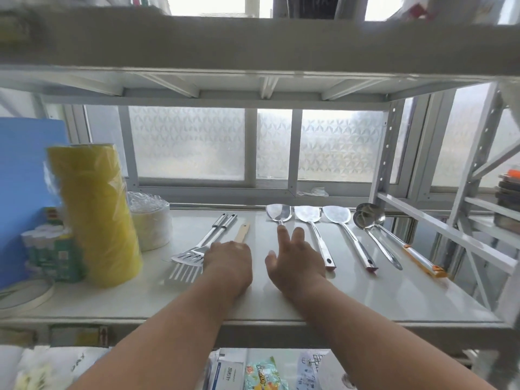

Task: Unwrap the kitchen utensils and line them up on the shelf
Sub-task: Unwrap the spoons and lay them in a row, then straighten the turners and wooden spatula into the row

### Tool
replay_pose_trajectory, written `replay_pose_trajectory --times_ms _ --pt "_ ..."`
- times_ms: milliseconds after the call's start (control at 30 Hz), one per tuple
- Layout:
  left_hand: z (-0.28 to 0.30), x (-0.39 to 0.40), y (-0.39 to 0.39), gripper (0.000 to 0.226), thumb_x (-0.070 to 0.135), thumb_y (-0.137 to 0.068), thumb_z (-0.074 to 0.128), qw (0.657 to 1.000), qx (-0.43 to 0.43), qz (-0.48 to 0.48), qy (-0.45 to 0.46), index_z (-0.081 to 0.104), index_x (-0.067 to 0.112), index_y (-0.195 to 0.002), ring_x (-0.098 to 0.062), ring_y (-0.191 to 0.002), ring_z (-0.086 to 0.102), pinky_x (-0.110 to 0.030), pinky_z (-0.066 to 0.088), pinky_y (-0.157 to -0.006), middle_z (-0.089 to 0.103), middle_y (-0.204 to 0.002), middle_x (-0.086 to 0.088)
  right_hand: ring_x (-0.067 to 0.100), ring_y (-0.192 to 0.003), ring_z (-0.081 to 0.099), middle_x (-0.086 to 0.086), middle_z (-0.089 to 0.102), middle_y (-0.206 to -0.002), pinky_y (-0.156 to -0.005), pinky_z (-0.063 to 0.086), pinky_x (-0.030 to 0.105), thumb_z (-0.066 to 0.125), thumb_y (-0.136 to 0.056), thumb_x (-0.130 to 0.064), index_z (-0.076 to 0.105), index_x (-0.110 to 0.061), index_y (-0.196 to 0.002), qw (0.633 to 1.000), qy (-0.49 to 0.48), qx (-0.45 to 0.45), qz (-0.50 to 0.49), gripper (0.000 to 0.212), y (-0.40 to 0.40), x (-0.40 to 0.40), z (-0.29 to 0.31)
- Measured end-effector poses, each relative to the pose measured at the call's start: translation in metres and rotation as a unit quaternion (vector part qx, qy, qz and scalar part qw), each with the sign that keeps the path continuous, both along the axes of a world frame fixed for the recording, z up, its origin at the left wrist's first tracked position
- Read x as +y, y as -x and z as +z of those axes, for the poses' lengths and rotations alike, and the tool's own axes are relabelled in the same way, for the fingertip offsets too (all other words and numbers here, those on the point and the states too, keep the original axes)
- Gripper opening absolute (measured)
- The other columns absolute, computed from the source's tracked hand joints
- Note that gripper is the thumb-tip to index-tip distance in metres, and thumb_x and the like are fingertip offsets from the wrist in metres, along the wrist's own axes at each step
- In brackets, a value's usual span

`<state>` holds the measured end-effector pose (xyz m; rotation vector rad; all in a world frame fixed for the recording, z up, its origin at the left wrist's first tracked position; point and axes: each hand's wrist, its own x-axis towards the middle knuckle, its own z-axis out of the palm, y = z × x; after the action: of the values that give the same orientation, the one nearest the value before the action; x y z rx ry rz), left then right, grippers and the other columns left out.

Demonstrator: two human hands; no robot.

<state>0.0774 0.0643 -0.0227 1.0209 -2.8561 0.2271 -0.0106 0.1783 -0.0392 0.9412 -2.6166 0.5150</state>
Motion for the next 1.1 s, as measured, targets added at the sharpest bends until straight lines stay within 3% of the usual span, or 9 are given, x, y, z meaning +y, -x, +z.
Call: replay_pose_trajectory --times_ms 133,267,433,533,633,800,900,1000,1100 --pt "0.028 -0.002 -0.025 0.037 0.003 -0.094 0.052 0.997 0.072 0.011 0.036 0.066 0.012 -0.127 -0.034 -0.117 0.069 -0.041 0.055 -0.089 0.07 -0.125 -0.01 0.032 -0.115 0.054 0.008 0.039 -0.134 -0.074 0.046 0.041 0.049 -0.093 -0.041 0.023 -0.027 -0.15 0.997 0.029 0.037 0.055 0.064 -0.004 0.007 0.001" --pt "0.063 -0.042 -0.057 0.005 0.022 -0.092 0.071 0.958 0.281 -0.047 -0.038 0.074 0.02 -0.095 -0.029 -0.093 0.072 -0.032 0.046 -0.073 0.075 -0.092 -0.003 0.032 -0.122 0.045 0.01 0.037 -0.136 -0.089 0.05 0.044 0.058 -0.087 -0.039 0.019 -0.028 -0.158 0.99 0.079 0.099 0.063 0.082 0.0 0.016 0.007" --pt "0.1 -0.07 -0.083 0.008 0.022 -0.081 0.091 0.834 0.421 -0.162 -0.318 0.083 0.02 -0.08 -0.013 -0.069 0.071 -0.028 0.053 -0.067 0.079 -0.075 0.0 0.034 -0.136 0.034 0.009 0.037 -0.151 -0.109 0.036 0.05 0.063 -0.087 -0.053 0.025 -0.033 -0.159 0.983 0.04 0.167 0.06 0.085 0.027 0.037 0.034" --pt "0.102 -0.071 -0.08 0.013 0.019 -0.076 0.093 0.762 0.463 -0.175 -0.418 0.082 0.014 -0.082 -0.02 -0.072 0.074 -0.032 0.057 -0.067 0.079 -0.079 -0.009 0.024 -0.106 0.059 -0.009 0.065 -0.101 -0.088 0.043 0.039 0.06 -0.092 -0.053 0.061 -0.032 -0.115 0.982 0.023 0.137 0.126 0.031 0.03 0.051 0.048" --pt "0.094 -0.076 -0.063 0.038 0.027 -0.063 0.099 0.661 0.553 -0.089 -0.5 0.078 0.011 -0.09 -0.028 -0.075 0.076 -0.036 0.062 -0.066 0.079 -0.089 -0.017 0.013 -0.069 0.057 -0.011 0.058 -0.07 -0.062 0.04 0.034 0.062 -0.093 -0.055 0.047 -0.03 -0.08 0.987 0.018 0.021 0.161 0.031 0.015 0.056 0.049" --pt "0.066 -0.048 -0.022 0.049 0.022 -0.064 0.098 0.503 0.627 0.023 -0.594 0.073 0.005 -0.102 -0.032 -0.079 0.079 -0.051 0.065 -0.081 0.079 -0.091 -0.018 0.024 -0.076 0.06 -0.003 0.062 -0.081 -0.067 0.045 0.036 0.063 -0.094 -0.05 0.05 -0.023 -0.099 0.979 0.134 -0.099 0.119 0.03 -0.032 0.024 0.031" --pt "0.047 -0.019 -0.005 0.021 0.017 -0.097 0.075 0.608 0.495 -0.053 -0.619 0.07 -0.002 -0.107 -0.029 -0.072 0.076 -0.042 0.066 -0.069 0.077 -0.087 -0.019 0.022 -0.092 0.055 -0.006 0.055 -0.108 -0.08 0.042 0.031 0.057 -0.095 -0.035 0.046 -0.025 -0.124 0.967 0.166 -0.128 0.142 0.032 -0.059 0.003 0.021" --pt "0.034 -0.017 -0.002 0.038 0.041 -0.105 0.063 0.759 0.319 -0.058 -0.564 0.069 0.005 -0.094 -0.021 -0.057 0.068 -0.034 0.06 -0.06 0.071 -0.067 -0.005 0.026 -0.099 0.058 -0.001 0.051 -0.116 -0.085 0.046 0.038 0.042 -0.092 -0.025 0.034 -0.023 -0.137 0.971 0.149 -0.121 0.146 0.045 -0.075 -0.008 0.008" --pt "0.023 -0.029 0.0 0.035 0.04 -0.108 0.055 0.839 0.267 -0.045 -0.471 0.064 0.008 -0.097 -0.017 -0.058 0.062 -0.024 0.05 -0.051 0.065 -0.073 -0.004 0.034 -0.109 0.06 0.01 0.049 -0.12 -0.08 0.04 0.037 0.04 -0.092 -0.019 0.033 -0.018 -0.138 0.983 0.07 -0.14 0.093 0.046 -0.083 -0.017 0.007"
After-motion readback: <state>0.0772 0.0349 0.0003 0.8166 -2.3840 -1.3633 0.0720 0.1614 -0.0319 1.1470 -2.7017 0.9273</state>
